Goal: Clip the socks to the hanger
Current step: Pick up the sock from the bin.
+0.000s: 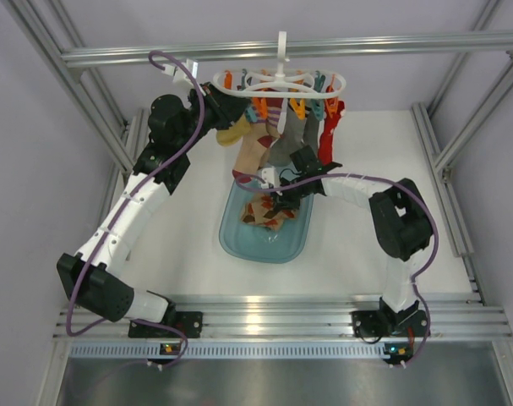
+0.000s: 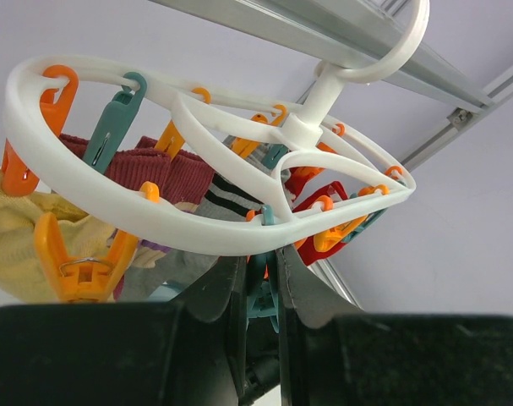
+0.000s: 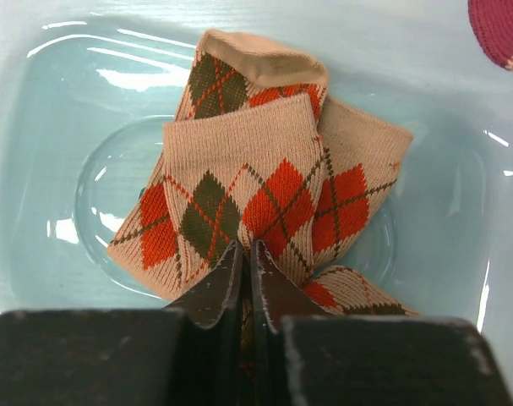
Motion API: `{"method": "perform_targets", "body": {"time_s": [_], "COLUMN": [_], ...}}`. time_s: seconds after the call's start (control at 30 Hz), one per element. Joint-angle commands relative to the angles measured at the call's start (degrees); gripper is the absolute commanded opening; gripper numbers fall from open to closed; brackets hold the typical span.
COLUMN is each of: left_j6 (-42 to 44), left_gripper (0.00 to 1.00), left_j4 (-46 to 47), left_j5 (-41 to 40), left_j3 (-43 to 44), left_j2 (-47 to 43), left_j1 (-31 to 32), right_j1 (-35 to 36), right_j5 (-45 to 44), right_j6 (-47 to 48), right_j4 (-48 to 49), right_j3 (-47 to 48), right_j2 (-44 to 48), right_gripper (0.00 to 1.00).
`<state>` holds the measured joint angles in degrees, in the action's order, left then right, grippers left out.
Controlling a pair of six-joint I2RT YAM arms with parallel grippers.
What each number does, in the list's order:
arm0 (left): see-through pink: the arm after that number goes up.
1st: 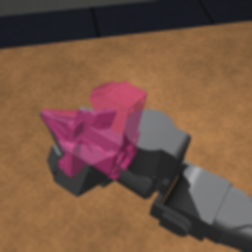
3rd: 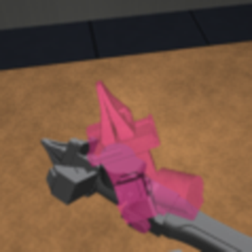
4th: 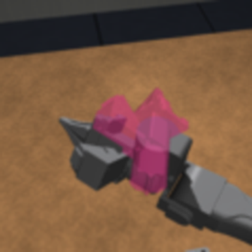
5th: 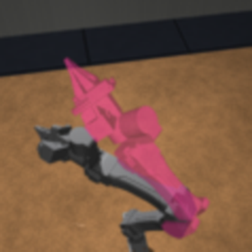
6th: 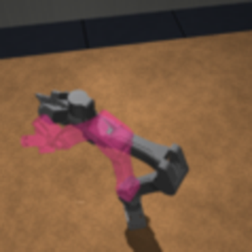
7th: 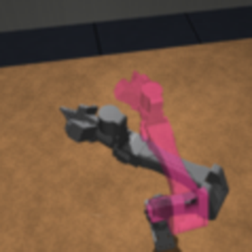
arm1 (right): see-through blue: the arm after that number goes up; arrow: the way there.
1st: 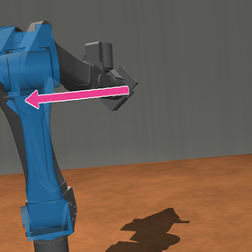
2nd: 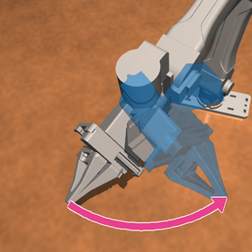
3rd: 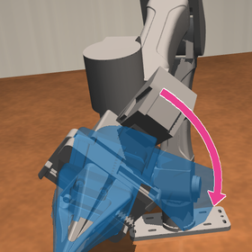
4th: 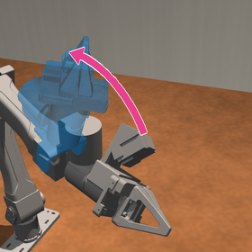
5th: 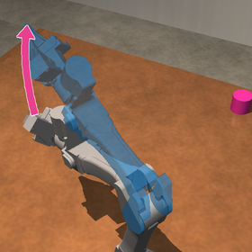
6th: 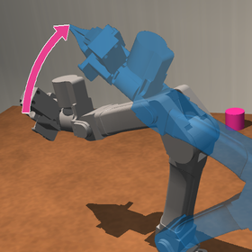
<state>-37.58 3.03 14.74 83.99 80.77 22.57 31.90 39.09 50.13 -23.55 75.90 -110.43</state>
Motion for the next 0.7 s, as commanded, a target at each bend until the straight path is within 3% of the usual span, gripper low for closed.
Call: {"method": "perform_targets", "body": {"time_s": [0.0,0.13,0.3,0.53,0.67], "left_j6": [0.32,0.23,0.05,-0.65,-1.53], "left_gripper": [0.0,0.0,0.0,0.0,0.0], "left_j4": [1.54,1.54,1.89,2.51,3.12], "left_j5": [0.73,0.81,0.9,1.16,1.43], "left_j3": [-0.58,-0.75,-1.37,-1.81,-1.9], "left_j2": [0.09,0.0,-0.26,-0.62,-0.7], "left_j1": [-0.51,-0.6,-0.68,-0.77,-0.77], "right_j1": [0.79,0.62,-1.05,-5.79,-9.04], "right_j5": [2.21,3.71,7.74,10.65,11.36], "right_j6": [0.5,-3.27,-16.88,-42.61,-56.61], "right_j4": [1.66,2.36,10.0,29.42,45.12], "right_j3": [2.15,2.24,-0.04,-5.14,-10.05], "right_j2": [2.14,5.66,13.29,20.95,24.55], "right_gripper": [0.0,0.0,0.0,0.0,0.0]}}
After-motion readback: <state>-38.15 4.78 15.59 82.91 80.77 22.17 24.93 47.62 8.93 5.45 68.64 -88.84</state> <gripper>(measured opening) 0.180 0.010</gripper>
